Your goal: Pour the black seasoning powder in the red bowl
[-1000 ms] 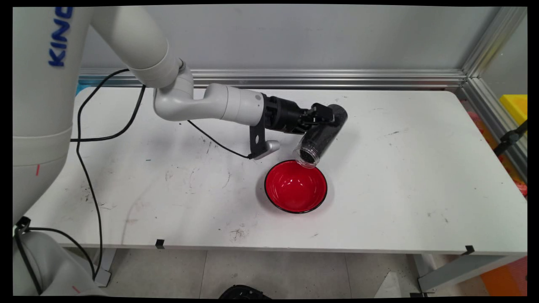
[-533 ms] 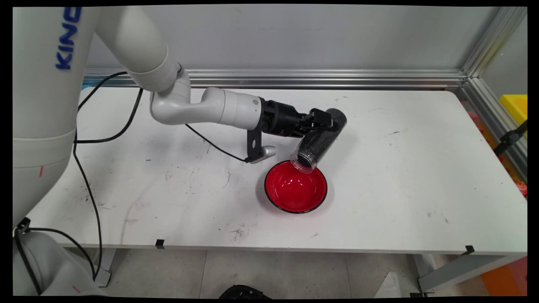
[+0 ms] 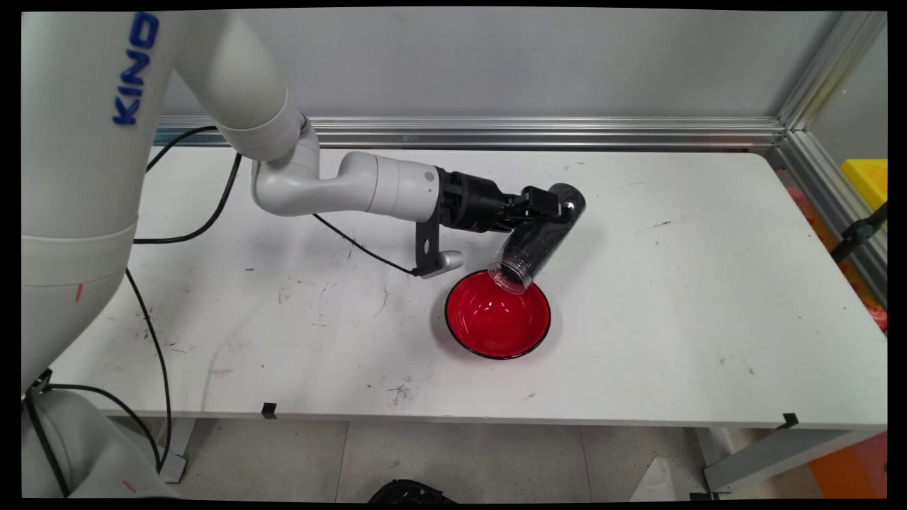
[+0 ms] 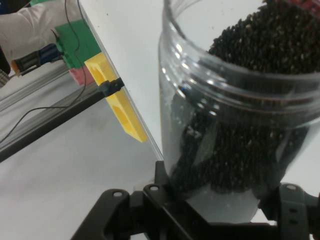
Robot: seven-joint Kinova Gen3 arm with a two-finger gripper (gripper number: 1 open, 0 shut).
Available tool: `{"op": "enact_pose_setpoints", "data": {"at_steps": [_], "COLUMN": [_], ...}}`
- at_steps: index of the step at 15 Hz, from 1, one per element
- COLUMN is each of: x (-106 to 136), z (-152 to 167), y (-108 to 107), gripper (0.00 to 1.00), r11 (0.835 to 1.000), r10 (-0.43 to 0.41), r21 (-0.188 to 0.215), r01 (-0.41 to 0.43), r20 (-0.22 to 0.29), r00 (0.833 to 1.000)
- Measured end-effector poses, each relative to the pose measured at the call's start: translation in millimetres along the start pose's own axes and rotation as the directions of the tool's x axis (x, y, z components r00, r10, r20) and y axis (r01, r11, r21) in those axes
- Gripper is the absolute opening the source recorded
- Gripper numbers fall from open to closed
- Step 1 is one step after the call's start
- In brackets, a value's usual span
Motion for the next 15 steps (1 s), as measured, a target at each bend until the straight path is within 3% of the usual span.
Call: {"op": "enact_pose_setpoints", "data": {"at_steps": [15], "x": [6.6], "z": [6.1], "y": [4.0], "gripper": [0.0], "r11": [0.996], "r10": [0.084], "r21": [0.034], "r01": [-0.084], "r20": [0.005], "r00": [0.996]}}
